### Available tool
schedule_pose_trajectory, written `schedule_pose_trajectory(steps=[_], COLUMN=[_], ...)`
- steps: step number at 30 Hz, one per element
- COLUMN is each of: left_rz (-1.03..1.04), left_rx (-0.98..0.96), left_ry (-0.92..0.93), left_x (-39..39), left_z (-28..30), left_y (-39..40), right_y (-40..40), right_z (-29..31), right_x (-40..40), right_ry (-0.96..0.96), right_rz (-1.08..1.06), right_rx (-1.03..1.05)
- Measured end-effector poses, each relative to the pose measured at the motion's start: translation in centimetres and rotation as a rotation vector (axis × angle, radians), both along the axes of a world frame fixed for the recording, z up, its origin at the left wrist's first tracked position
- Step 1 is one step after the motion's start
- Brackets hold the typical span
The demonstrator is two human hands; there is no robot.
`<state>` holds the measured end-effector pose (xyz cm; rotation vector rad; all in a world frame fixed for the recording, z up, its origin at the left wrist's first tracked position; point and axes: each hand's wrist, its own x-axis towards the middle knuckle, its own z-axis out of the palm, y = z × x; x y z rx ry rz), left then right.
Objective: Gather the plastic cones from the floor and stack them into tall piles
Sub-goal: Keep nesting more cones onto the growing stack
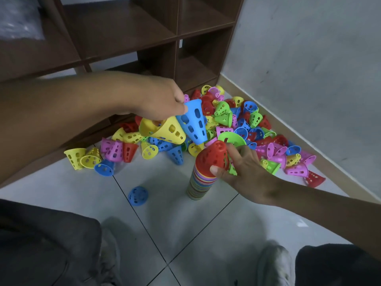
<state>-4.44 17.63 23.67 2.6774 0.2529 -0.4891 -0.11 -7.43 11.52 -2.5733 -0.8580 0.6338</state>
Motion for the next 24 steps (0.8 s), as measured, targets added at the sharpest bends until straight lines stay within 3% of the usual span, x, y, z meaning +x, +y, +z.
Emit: schedule_pose_trajectory(steps=[13,19,22,24], left_rz=[-0.025,-0.016,-0.022,-0.028], left_rx=[-0.054,-0.055,-0.056,-0.042], left_ry=[0.038,0.014,0.023,0.025], left_x=[-0.4,-0.2,-0.2,-0.3], left_z=[-0.6,-0.2,-0.1,-0.2], left_y=[-0.2,-0.4,-0.3,-0.4], right_y=[-1.3,-2.2,-2.1,-2.1], right_z=[0.9,2.5,4.0,4.8], right_x=[1.0,2.1,2.8,3.1], right_ry=[-0.003,-0.154,-0.280,-0.244], right_rz=[0.045,-0.178,-0.161,-0.140], right_rx=[0.012,0.299,0.424,0.469])
